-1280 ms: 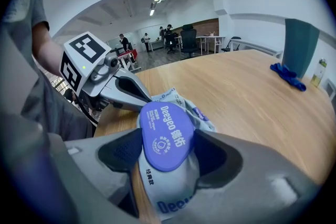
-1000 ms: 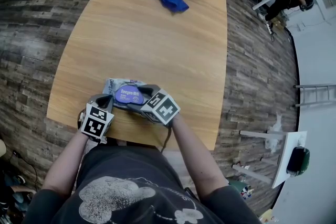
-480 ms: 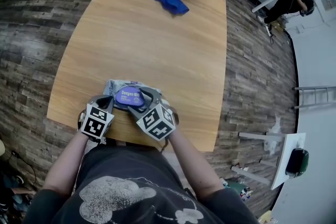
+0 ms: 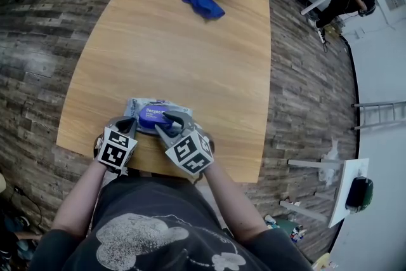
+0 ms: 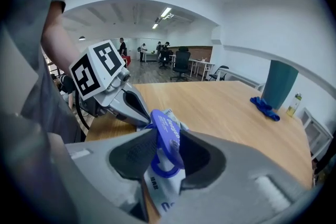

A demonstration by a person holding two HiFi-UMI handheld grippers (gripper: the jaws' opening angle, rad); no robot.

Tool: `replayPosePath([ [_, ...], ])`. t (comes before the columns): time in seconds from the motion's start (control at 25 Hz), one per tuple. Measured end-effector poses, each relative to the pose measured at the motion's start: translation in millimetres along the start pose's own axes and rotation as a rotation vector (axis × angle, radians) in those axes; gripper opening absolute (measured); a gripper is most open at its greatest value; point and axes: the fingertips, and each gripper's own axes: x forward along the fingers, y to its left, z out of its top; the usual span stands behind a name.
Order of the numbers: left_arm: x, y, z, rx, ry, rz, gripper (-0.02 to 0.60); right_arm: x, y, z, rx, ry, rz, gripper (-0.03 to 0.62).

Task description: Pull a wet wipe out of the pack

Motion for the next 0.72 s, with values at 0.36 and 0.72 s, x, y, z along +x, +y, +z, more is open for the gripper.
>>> replayPosePath([
  [0.36, 0.1, -0.3, -1.1, 0.002, 0.0, -0.005, 0.018, -2.9, -27.5, 16.9, 0.01, -0.059, -0.103, 0.103],
  [0.72, -0.3, -1.1, -0.6, 0.006, 0.002, -0.007, 0.018, 7.9, -61.6, 24.7, -0.01, -0.059, -0.199, 0.118],
])
